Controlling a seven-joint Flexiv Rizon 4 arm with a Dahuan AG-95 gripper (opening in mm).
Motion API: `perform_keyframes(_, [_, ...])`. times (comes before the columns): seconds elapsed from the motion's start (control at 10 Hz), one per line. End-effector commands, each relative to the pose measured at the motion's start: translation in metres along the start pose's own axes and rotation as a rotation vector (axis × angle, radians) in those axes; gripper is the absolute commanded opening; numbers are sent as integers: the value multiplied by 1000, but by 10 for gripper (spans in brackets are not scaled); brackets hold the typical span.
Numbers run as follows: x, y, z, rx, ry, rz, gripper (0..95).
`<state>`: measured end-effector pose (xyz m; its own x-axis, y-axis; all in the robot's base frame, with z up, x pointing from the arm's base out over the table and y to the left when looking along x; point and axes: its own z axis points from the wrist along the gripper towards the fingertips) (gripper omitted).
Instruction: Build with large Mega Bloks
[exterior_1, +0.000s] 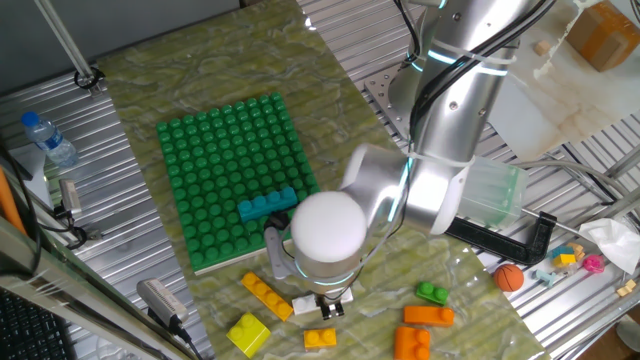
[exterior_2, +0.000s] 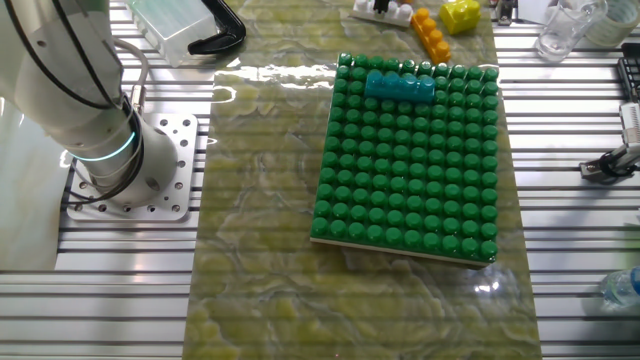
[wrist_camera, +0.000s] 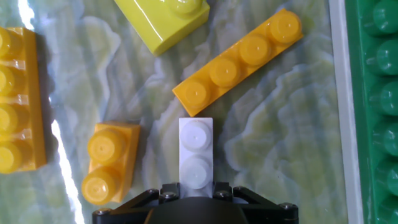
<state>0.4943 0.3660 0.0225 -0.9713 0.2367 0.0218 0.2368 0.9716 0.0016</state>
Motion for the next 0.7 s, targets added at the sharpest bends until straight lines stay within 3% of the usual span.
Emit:
perform_keyframes(0.1, [0, -6, -8, -10, -29, 1, 0])
perform_keyframes(0.3, [0, -13, -31, -11, -23, -11, 0])
perform_keyframes(0.6, [9, -31, -47, -4, -31, -48, 0])
perform_keyframes(0.7, [13, -43, -54, 18, -46, -58, 0])
